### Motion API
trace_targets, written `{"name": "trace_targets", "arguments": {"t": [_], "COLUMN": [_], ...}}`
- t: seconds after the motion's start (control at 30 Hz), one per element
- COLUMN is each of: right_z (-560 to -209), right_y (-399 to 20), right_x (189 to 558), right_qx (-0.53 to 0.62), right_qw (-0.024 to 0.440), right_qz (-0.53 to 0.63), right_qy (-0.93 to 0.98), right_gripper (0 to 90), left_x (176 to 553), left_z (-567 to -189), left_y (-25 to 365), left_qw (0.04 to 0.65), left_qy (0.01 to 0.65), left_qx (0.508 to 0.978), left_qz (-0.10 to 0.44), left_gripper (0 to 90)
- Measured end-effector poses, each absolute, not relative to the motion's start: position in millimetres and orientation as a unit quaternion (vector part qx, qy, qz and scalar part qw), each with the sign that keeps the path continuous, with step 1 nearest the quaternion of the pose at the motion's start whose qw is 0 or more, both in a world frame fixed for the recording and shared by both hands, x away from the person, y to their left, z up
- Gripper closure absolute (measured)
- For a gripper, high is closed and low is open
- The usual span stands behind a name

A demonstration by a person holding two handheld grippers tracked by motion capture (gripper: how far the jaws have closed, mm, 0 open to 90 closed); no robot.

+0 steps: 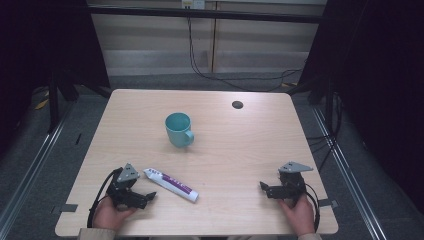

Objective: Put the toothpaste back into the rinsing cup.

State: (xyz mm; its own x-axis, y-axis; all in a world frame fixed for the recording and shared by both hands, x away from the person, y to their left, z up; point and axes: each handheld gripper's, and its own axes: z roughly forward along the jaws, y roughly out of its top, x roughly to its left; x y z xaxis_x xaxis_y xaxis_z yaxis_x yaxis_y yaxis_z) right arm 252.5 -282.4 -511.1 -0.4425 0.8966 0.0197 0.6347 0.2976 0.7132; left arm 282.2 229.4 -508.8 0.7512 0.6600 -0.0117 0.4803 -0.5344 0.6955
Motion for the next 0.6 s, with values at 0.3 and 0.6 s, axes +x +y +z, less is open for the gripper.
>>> {"name": "trace_targets", "arguments": {"t": [0.3,0.6], "right_z": [-511,-511], "right_y": [-282,-283], "right_x": [252,253], "right_qx": [0.49,0.49], "right_qw": [0.197,0.197], "right_qz": [0.333,0.333], "right_qy": [0.781,0.781], "right_gripper": [9.1,9.1], "left_x": [282,287], "left_z": [-509,-498], "left_y": [230,234], "left_qw": [0.353,0.328], "left_qy": [0.329,0.315], "left_qx": [0.867,0.884], "left_qz": [0.126,0.109], "left_gripper": [0.0,16.9]}}
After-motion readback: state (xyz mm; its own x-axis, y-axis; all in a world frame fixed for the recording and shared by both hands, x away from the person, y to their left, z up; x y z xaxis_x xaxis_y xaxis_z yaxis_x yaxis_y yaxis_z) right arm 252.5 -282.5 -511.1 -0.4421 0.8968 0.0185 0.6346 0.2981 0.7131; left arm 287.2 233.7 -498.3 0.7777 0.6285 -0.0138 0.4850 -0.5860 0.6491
